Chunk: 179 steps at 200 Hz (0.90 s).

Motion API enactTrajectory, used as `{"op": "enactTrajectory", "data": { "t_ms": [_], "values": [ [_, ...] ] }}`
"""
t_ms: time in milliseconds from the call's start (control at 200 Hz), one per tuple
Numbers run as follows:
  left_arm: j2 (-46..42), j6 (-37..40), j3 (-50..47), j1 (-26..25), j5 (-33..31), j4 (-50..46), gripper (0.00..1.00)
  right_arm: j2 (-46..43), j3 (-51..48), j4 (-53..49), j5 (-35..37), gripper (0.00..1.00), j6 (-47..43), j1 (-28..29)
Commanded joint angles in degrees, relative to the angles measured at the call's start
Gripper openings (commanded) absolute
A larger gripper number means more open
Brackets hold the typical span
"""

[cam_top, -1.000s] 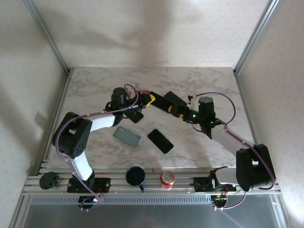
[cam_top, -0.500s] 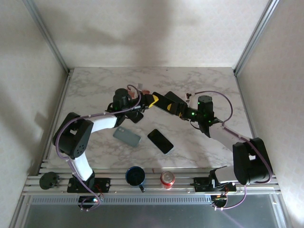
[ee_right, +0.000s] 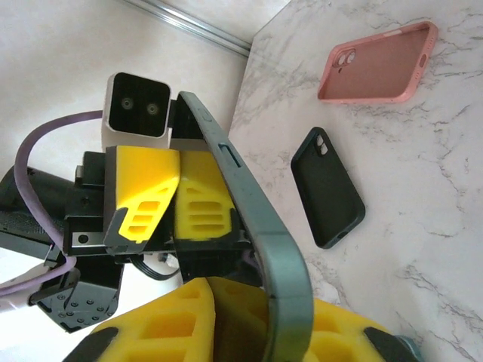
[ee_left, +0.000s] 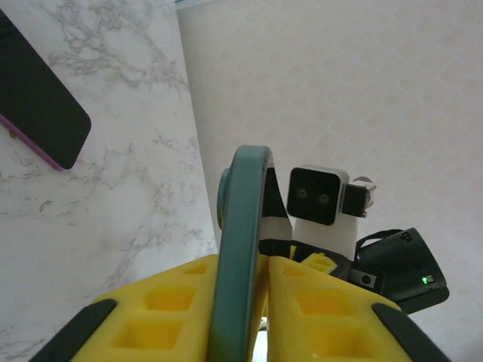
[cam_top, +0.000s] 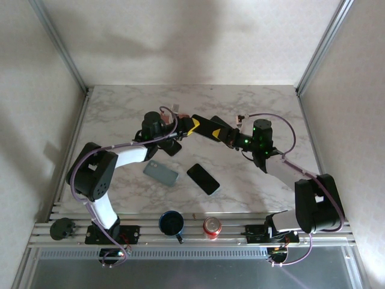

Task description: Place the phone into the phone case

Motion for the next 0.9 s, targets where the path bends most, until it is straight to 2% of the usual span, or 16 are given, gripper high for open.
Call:
{"op": "enactTrajectory", "data": {
  "t_ms": [0, 150, 280, 616, 891],
  "values": [
    [-0.4, 1.3, 0.4, -1.0, -0.3, 1.4, 0.25, -1.5, 0.8, -4.0, 2.4, 0.03, -5.4, 1.1],
    [-0.8, 1.7, 0.2, -0.8, -1.6, 1.4, 0.33, -3.5, 0.6, -6.4, 2.6, 0.0, -6.1, 1.2],
    [-1.9, 2.4, -0.4, 0.1, -3.1, 0.6, 0.36, -5.0, 0.4, -7.7, 2.9, 0.0, -6.1, 1.5],
    [-6.1, 6.5, -1.5, 3.4, -5.1, -5.2, 0.39, -7.1, 0.8, -8.4, 3.6, 0.0, -5.0, 3.4],
    [-8.7, 7.2, -4.6, 7.2, -6.1, -5.3, 0.39, -7.3, 1.7, -7.0, 4.4, 0.0, -3.6, 4.6]
  ]
}}
